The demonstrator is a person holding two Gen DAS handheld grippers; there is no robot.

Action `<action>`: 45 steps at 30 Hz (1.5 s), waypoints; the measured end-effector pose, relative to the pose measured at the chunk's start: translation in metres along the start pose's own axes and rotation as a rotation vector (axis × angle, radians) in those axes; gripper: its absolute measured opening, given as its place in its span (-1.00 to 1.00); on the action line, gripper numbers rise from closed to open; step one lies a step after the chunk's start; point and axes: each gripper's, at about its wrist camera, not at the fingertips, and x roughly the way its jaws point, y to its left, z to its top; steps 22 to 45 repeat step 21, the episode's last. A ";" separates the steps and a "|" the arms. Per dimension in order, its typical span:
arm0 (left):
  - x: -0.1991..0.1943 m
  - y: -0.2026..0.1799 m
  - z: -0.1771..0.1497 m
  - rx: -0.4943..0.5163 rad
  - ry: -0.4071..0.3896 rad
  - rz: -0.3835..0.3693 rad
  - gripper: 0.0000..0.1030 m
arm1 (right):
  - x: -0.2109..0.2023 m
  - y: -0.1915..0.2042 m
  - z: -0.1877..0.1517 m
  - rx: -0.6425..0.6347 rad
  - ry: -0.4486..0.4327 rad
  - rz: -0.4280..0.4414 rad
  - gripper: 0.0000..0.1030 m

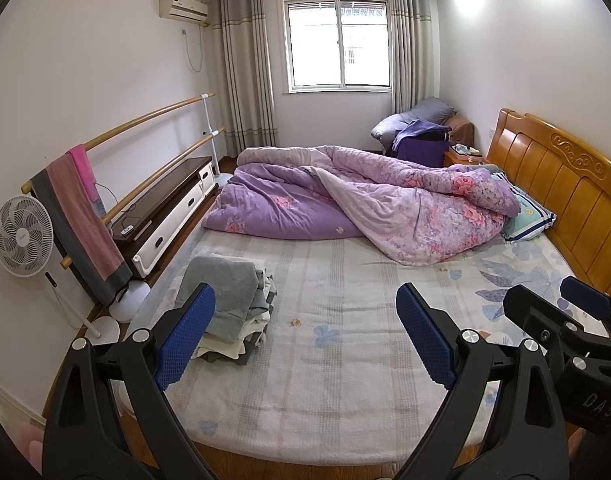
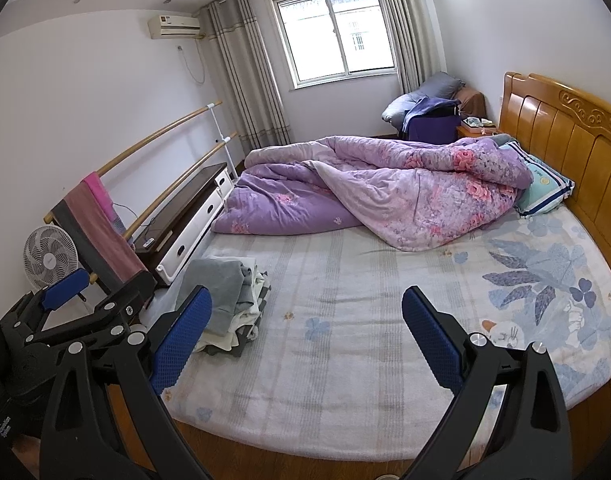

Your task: Fold large clothes

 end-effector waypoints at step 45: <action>-0.007 0.012 0.000 0.009 0.008 -0.017 0.79 | -0.003 0.001 -0.007 0.024 0.019 -0.018 0.80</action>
